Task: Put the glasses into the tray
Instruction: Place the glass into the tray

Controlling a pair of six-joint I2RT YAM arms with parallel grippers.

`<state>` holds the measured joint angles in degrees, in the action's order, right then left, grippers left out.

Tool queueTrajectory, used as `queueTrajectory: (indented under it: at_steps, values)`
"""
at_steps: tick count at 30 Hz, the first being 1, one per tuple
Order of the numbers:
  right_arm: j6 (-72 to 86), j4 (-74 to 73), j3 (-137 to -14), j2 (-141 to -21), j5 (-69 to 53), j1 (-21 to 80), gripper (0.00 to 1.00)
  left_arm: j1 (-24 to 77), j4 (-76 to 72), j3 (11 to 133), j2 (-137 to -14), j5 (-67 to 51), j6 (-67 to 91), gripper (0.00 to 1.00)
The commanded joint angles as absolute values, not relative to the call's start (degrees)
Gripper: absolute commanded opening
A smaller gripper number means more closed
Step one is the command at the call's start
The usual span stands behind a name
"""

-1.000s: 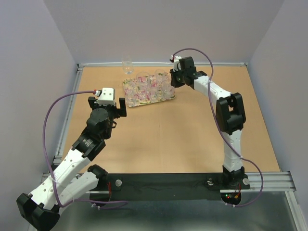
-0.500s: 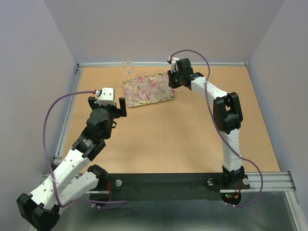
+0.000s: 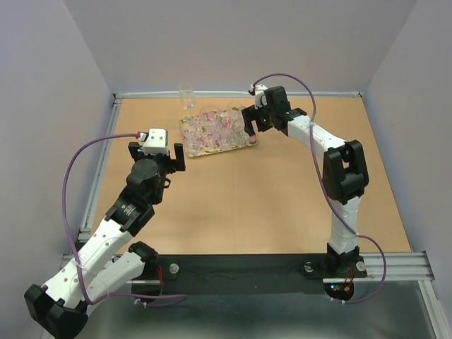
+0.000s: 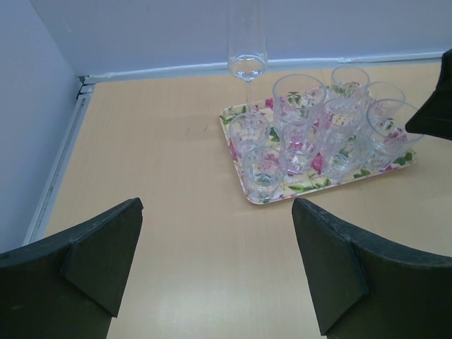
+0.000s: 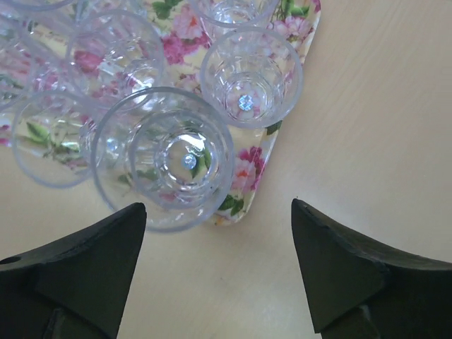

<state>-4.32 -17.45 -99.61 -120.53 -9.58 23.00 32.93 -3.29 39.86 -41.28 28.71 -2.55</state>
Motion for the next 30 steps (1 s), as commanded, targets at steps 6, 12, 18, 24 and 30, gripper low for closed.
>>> queueTrajectory:
  at_steps: [6, 12, 18, 24, 30]
  values:
    - [-20.3, -14.5, -84.9, -100.0, -12.7, 23.5, 0.95, 32.7, -6.2, 39.3, -40.4, 29.5, -2.8, 0.99]
    - [-22.7, -14.4, -77.0, -92.7, -10.0, 22.3, 0.97, 32.7, -6.2, 39.3, -40.8, 29.8, -2.9, 0.99]
    - [-21.2, -13.7, -70.9, -85.0, -10.9, 16.5, 0.98, 32.7, -6.2, 39.2, -40.9, 30.1, -3.0, 0.99]
    - [-16.9, -11.3, -65.3, -77.9, -13.7, 7.0, 1.0, 32.5, -6.2, 39.3, -41.7, 30.2, -3.1, 0.99]
    - [-12.2, -6.5, -56.7, -72.0, -9.3, 2.6, 1.0, 32.6, -6.2, 39.2, -42.2, 30.0, -3.1, 0.99]
